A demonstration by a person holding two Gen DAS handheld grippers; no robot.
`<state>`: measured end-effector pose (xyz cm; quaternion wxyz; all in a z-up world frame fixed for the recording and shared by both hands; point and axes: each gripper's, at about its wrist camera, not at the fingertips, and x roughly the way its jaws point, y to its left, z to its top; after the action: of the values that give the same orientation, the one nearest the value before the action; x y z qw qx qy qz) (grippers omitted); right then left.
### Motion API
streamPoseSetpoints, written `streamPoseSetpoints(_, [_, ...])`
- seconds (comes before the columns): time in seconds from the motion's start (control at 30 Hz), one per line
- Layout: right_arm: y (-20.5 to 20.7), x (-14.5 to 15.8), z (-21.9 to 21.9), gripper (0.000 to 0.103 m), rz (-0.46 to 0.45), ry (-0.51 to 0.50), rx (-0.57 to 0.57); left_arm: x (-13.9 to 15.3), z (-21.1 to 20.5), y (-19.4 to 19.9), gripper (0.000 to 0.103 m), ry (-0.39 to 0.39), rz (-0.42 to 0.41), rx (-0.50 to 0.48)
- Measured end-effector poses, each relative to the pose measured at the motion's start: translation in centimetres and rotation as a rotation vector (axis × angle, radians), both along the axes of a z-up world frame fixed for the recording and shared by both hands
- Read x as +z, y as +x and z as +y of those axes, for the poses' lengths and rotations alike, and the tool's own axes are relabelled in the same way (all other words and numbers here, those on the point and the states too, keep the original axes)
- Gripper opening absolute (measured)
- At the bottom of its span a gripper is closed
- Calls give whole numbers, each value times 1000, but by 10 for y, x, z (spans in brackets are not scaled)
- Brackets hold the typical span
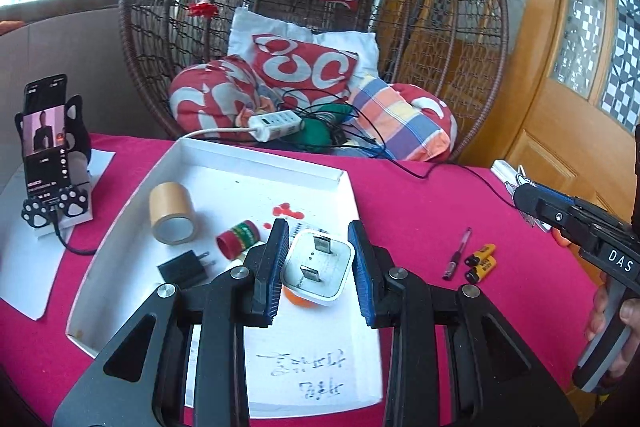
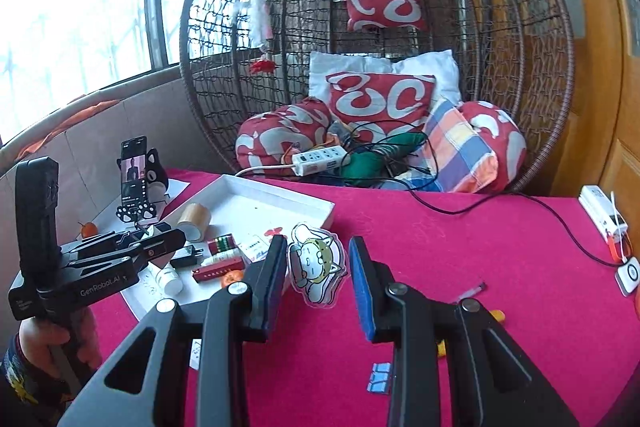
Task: Organize rigid objects
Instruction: 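Carry the white charger and sticker toward the white tray, then lower the charger and sticker into the tray and open both grippers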
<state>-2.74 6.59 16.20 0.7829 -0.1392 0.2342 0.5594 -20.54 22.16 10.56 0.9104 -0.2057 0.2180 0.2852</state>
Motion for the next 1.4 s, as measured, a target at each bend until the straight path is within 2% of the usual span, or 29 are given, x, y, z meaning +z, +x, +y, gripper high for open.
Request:
streamPoseSetpoints(0.33, [-24, -9, 49, 31, -8, -42, 87, -4, 34, -18, 30, -9, 11, 69])
streamPoseSetpoints(0.6, [-36, -29, 104, 31, 41, -107, 151, -9, 75, 2, 30, -26, 68, 93])
streamPoseSetpoints(0.77, [-29, -48, 136, 31, 119, -130, 131, -23, 104, 17, 30, -51, 127, 128])
streamPoseSetpoints(0.93, [-18, -71, 155, 31, 184, -138, 74, -42, 109, 32, 30, -43, 188, 140])
streamPoseSetpoints(1.17, [-5, -92, 177, 32, 258, -156, 20, -56, 112, 43, 30, -51, 207, 158])
streamPoseSetpoints(1.23, [-5, -93, 176, 32, 262, -147, 12, -57, 112, 43, 37, -52, 211, 166])
streamPoseSetpoints(1.33, [-5, -94, 173, 33, 279, -126, 10, -53, 114, 36, 64, -44, 200, 219])
streamPoseSetpoints(1.37, [-4, -94, 170, 38, 284, -119, -2, -52, 115, 32, 79, -31, 202, 255])
streamPoseSetpoints(1.4, [-1, -94, 167, 50, 289, -106, -19, -49, 115, 25, 87, -18, 186, 292])
